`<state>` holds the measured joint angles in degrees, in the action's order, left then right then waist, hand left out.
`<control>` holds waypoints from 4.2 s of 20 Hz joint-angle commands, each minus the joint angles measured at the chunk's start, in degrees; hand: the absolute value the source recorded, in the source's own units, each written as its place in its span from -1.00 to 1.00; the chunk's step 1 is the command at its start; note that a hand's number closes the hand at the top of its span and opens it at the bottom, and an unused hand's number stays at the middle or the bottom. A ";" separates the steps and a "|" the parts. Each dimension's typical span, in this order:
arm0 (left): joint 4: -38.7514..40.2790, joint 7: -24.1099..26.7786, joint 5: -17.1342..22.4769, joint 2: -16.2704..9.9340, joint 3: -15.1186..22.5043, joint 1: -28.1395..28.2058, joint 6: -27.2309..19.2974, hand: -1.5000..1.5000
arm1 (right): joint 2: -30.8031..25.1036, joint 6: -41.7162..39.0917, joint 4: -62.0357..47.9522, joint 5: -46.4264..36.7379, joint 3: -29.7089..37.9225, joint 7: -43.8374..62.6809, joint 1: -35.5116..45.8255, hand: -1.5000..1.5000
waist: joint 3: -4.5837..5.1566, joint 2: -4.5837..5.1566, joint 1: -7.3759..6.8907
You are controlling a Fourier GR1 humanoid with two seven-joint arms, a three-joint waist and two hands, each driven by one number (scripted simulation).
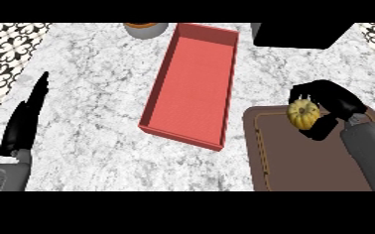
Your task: Pick the squash from the tray and place it in the cardboard box
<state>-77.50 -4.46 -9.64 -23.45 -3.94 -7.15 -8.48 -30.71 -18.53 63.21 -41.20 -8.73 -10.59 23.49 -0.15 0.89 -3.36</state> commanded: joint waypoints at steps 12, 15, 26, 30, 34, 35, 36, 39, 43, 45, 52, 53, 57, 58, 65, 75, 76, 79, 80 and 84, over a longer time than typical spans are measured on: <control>1.37 -0.88 -0.61 0.58 -0.32 -2.52 0.00 0.00 | -0.82 19.89 -22.53 -1.45 6.05 -33.44 23.49 1.00 | -0.01 0.08 0.43; 2.96 1.86 -0.56 1.29 -0.26 -1.15 0.22 0.00 | 0.39 21.47 -24.64 0.27 7.49 -40.14 26.63 1.00 | 0.05 0.01 0.64; 2.51 -0.18 -0.94 -0.47 -3.53 -0.34 0.24 0.00 | 11.03 5.93 -25.43 4.23 7.10 -33.81 37.43 1.00 | 0.20 -1.09 3.23; 1.81 1.43 -0.50 -0.04 -3.73 0.98 1.07 0.00 | 15.37 3.84 -26.15 6.39 9.00 -27.44 41.22 1.00 | 0.18 -0.98 2.79; 2.93 0.91 0.04 -0.24 -4.04 -0.57 2.70 0.00 | 20.17 3.64 -28.97 6.63 9.63 -20.61 46.27 1.00 | 0.19 -0.82 2.57; -0.80 -0.81 -0.85 0.07 -3.21 1.09 2.00 0.00 | 21.60 4.33 -28.83 7.33 10.28 -19.32 46.02 1.00 | 0.16 -0.91 2.39; 5.11 0.26 -1.46 0.98 -3.24 -3.52 1.08 0.00 | 23.06 3.40 -31.48 7.25 10.46 -16.13 49.72 1.00 | 0.21 -0.59 2.51; -0.12 -0.62 -1.99 1.45 -2.57 0.77 1.16 0.00 | 24.62 5.56 -34.86 6.02 10.11 -17.20 49.35 1.00 | 0.17 -0.55 1.78; 1.26 2.03 -2.06 1.38 -2.66 0.29 1.86 0.00 | 28.12 9.00 -41.01 5.89 11.28 -15.67 53.90 1.00 | 0.19 -0.12 0.97; 1.37 -0.71 -3.05 3.01 -1.55 -2.50 0.53 0.00 | 30.53 12.37 -42.41 7.12 8.59 -12.95 54.47 1.00 | 0.20 -0.12 0.49; 3.66 1.02 -3.76 3.04 -0.91 -5.06 1.55 0.00 | 30.68 21.22 -48.61 9.95 3.78 -9.66 55.23 1.00 | 0.27 0.56 -2.47; 1.91 0.92 -3.65 3.84 -0.37 -3.88 1.35 0.00 | 30.69 18.68 -50.71 10.34 4.74 -9.34 54.82 1.00 | 0.25 0.66 -2.67; -0.19 -1.25 -4.67 3.64 0.79 -4.28 1.85 0.00 | 30.70 17.54 -52.46 14.16 2.98 -7.39 52.58 -1.00 | 0.20 0.45 -3.97; 3.97 2.37 -2.23 2.69 -1.64 -4.89 3.41 0.00 | 30.70 16.74 -53.36 13.37 3.14 -9.27 52.30 -1.00 | 0.26 0.87 -2.95; 6.24 2.76 -1.89 1.66 -2.59 -6.46 4.71 0.00 | 30.71 18.91 -51.48 19.16 4.42 -14.01 52.59 -1.00 | 0.25 1.00 -3.34; 6.01 2.15 -3.69 3.03 -3.12 -5.39 1.12 0.00 | 29.51 18.57 -51.82 29.50 16.12 -18.19 54.87 -1.00 | 0.18 0.82 -0.54; 2.12 1.92 -3.97 2.85 -2.05 -2.53 1.79 0.00 | 27.32 16.28 -52.07 30.36 17.09 -18.05 55.45 -1.00 | 0.13 0.57 -1.16; 3.44 0.27 -1.54 0.55 -4.81 -4.71 4.08 0.00 | 21.54 8.12 -52.48 31.87 18.55 -19.26 55.08 -1.00 | 0.13 0.45 0.09; 2.86 1.34 -3.55 2.72 -2.96 -3.57 1.75 0.00 | 20.94 9.41 -52.89 32.33 19.40 -20.59 54.44 -1.00 | 0.13 0.77 -0.51; 4.05 3.08 -2.71 2.77 -3.63 -2.79 2.38 0.00 | 13.94 6.10 -54.38 32.35 20.18 -22.07 52.17 -1.00 | 0.14 1.27 -0.81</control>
<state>-74.60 -3.14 -12.77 -20.78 -6.90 -10.44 -6.08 -10.83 -8.48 9.81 -9.75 10.00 -31.14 76.86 -0.02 1.73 -4.10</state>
